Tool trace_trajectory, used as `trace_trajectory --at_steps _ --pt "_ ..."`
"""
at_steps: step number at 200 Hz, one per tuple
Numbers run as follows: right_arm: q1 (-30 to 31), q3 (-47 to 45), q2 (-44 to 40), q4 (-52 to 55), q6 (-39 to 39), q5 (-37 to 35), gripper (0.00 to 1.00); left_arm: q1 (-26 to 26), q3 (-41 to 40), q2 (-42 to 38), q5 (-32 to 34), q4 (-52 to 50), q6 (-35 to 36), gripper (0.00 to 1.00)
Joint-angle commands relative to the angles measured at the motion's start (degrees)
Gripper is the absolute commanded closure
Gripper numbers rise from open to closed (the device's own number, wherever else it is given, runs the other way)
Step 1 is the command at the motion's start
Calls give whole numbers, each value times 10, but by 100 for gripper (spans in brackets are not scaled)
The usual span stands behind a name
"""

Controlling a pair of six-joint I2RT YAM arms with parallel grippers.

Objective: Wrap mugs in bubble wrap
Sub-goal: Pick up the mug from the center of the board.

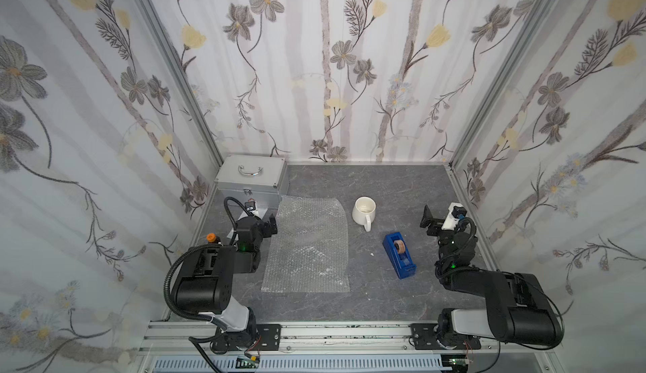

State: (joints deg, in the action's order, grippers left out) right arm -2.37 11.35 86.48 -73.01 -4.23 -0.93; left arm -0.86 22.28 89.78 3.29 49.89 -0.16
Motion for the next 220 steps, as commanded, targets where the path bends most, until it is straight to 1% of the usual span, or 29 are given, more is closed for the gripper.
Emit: trace_trajectory --at_steps 1,183,197,220 --pt "0 4 1 -8 10 12 0 2 5 1 -4 15 -1 0" --pt "0 3 1 -9 10 11 0 2 4 0 -5 18 -1 0" --pt "1 1 -1 -11 10 11 0 -2 10 -16 -16 -6 8 0" --pt "3 -34 -40 -44 5 -15 0 -29 9 -88 40 -65 21 0"
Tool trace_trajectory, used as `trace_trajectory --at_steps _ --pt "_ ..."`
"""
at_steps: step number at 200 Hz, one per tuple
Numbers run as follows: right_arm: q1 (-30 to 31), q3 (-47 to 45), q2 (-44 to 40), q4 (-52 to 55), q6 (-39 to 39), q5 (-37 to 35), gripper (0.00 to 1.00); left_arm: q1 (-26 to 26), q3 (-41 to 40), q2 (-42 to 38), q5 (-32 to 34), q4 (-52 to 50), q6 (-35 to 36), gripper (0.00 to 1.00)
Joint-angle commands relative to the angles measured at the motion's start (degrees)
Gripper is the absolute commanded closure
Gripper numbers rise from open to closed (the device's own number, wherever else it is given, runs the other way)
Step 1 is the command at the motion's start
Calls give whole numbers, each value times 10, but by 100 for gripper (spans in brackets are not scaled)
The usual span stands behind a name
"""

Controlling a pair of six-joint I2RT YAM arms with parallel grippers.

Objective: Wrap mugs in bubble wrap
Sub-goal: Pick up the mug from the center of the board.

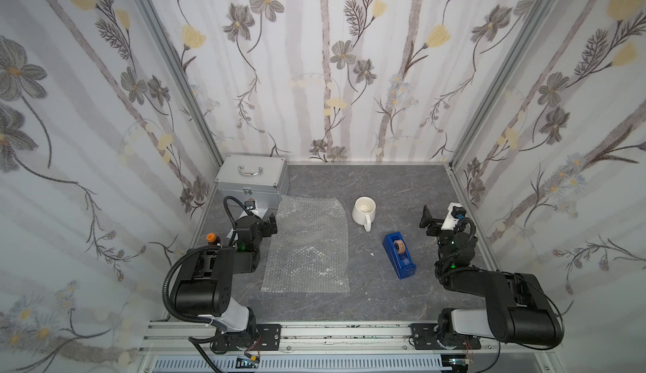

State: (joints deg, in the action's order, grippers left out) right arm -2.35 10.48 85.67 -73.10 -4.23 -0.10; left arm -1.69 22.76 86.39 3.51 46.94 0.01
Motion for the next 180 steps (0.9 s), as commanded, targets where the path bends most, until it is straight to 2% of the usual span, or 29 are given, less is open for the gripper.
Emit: trace_trajectory --at_steps 1,17,36,61,88,104,123,131,140,145,162,180 --pt "3 -27 -35 -43 4 -26 0 -22 4 -58 39 -37 20 0" --pt "7 -32 -88 -7 0 -53 0 -46 9 -112 60 -88 32 0" --pt "18 -6 -163 109 -9 -72 0 -70 36 -177 80 -168 7 0" --pt "26 53 -244 277 -97 -77 0 -114 88 -228 77 -267 -40 0" --pt "41 130 -280 440 -173 -43 0 -185 134 -264 68 -345 -88 0" --pt "43 192 -274 548 -189 13 0 -222 152 -284 47 -379 -131 0" --pt "33 221 -239 584 -248 88 0 -257 164 -311 33 -426 -192 0" --pt "21 233 -221 597 -270 148 0 -263 169 -326 28 -451 -213 0" --pt "7 234 -201 570 -278 234 0 -266 176 -343 26 -488 -235 0" --pt "4 235 -189 558 -283 258 0 -266 182 -352 23 -511 -242 0" --pt "28 254 -155 561 -290 268 3 -266 188 -379 2 -568 -242 0" --pt "83 287 -112 597 -260 219 5 -265 170 -393 -7 -574 -234 0"
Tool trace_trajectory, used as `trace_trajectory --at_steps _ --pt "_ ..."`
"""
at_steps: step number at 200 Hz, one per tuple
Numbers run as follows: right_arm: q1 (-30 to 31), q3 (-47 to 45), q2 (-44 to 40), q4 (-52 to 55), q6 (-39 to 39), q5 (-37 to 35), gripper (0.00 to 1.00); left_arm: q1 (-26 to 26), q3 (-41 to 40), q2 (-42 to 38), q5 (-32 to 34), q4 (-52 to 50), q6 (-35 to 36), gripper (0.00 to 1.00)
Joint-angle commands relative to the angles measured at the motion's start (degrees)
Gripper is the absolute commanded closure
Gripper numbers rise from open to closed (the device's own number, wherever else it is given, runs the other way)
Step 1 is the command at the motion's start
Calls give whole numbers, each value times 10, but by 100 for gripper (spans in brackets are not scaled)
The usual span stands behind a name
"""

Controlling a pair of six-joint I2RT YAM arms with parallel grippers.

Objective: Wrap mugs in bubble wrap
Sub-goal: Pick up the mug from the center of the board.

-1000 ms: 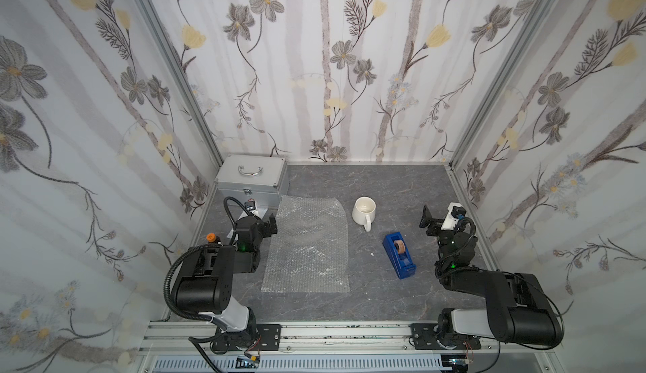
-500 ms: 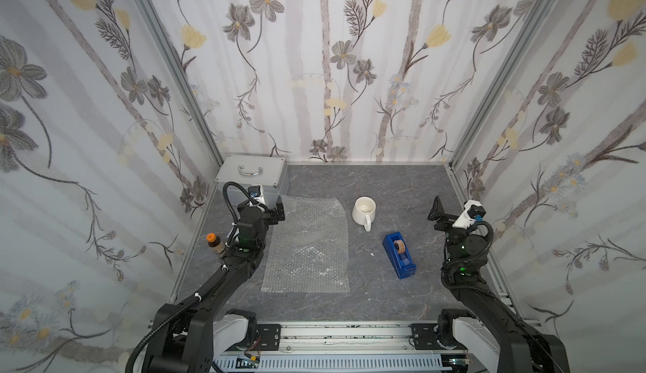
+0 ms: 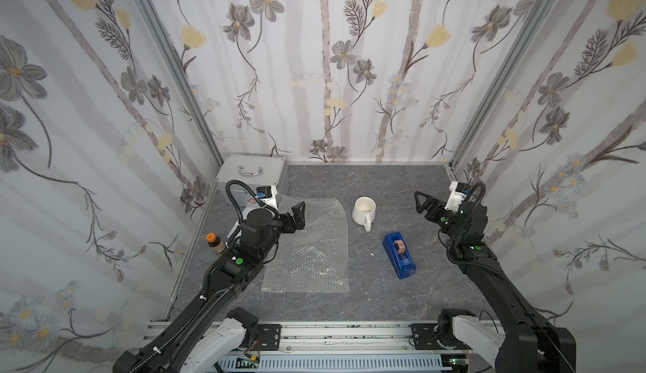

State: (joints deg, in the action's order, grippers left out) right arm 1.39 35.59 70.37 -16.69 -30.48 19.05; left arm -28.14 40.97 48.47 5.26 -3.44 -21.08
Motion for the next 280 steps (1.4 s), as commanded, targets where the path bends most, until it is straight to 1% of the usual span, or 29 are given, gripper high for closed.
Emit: trace_trajectory --at_steps 1,13,16,22,36,54,56,71,82,110,128,141,198,226,244,280 --pt "48 39 44 37 4 26 5 -1 -13 -14 -23 -71 -24 0" --pt "76 67 88 84 21 5 8 1 -20 -13 10 -88 -44 0" --pt "82 90 98 94 26 -1 8 2 -23 -12 18 -90 -50 0" --pt "97 108 117 111 37 -20 8 4 -30 -8 37 -97 -62 0" --pt "135 146 161 147 67 -66 8 11 -45 3 104 -124 -118 0" --pt "178 198 207 186 100 -119 7 38 -74 13 88 -95 -119 0" --pt "181 202 222 191 103 -125 7 41 -76 14 87 -95 -121 0" --pt "201 239 262 220 122 -151 7 60 -81 22 116 -123 -169 0" --pt "214 264 287 242 138 -164 7 77 -84 23 113 -130 -174 0" --pt "243 307 338 292 170 -207 7 116 -83 41 75 -143 -175 0" --pt "249 309 349 298 170 -219 3 134 -70 71 48 -156 -173 0" --pt "251 302 350 295 170 -219 0 139 -55 98 41 -171 -170 0" --pt "263 288 358 286 190 -190 0 152 -13 199 22 -189 -159 0" --pt "265 298 379 295 187 -202 1 157 1 235 14 -194 -155 0" --pt "264 308 388 309 183 -216 4 158 6 253 5 -196 -151 0" --pt "264 325 416 331 179 -232 33 158 6 274 -10 -192 -150 0"
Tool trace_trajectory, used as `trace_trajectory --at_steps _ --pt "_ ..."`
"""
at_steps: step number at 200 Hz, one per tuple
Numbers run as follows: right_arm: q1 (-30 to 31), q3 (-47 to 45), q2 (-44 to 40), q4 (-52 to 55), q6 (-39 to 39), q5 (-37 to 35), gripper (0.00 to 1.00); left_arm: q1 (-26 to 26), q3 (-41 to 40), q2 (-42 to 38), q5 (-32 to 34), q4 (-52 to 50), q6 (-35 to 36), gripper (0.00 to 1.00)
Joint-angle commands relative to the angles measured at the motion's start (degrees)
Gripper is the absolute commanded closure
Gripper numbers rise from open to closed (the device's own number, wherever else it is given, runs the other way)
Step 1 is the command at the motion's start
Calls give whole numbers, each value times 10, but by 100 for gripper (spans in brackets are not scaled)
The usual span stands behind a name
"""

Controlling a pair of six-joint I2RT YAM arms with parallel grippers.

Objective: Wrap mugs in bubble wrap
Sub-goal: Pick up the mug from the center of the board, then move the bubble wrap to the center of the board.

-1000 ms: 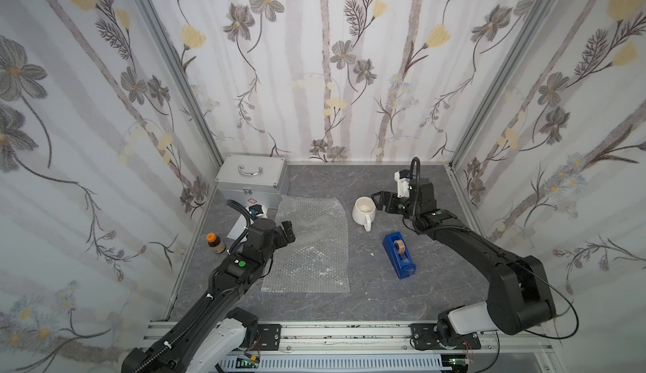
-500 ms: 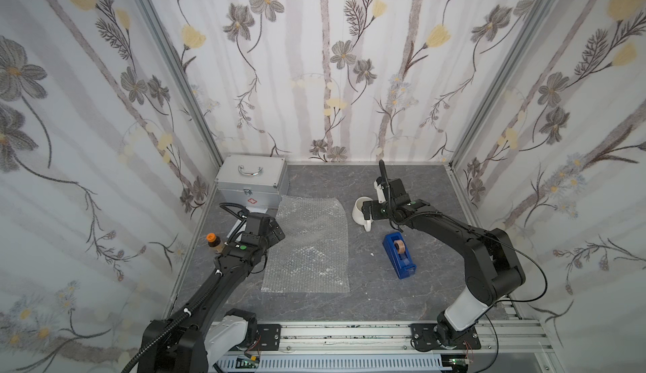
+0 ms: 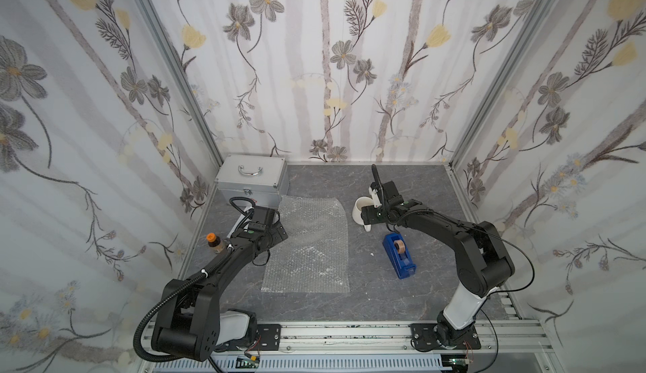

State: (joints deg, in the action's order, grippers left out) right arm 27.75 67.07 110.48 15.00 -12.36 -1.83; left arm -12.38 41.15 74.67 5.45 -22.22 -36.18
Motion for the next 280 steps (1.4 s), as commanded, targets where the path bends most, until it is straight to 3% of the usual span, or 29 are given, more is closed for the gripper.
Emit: trace_trajectory --at_steps 1,41,68,77,113,137,191,232,280 --pt "1 10 16 15 -2 -24 33 1 4 13 -12 -5 1 0" --pt "1 23 29 29 -8 -38 58 -2 2 37 -58 11 -15 0" --pt "1 27 24 39 -16 -54 86 -28 -4 54 -75 22 -32 0" --pt "2 26 18 44 -20 -64 100 -42 -6 59 -79 26 -39 0" --pt "5 24 -31 53 -19 -71 100 -103 -16 71 -77 43 -81 0" --pt "17 24 -66 55 -15 -37 100 -140 -26 71 -80 66 -119 0" --pt "106 32 -87 67 -53 20 100 -217 -31 34 -68 127 -205 0" --pt "162 62 -55 72 -109 12 100 -184 -29 -109 26 28 -185 0" --pt "223 127 8 88 -158 -25 100 -62 -31 -155 -33 0 -115 0"
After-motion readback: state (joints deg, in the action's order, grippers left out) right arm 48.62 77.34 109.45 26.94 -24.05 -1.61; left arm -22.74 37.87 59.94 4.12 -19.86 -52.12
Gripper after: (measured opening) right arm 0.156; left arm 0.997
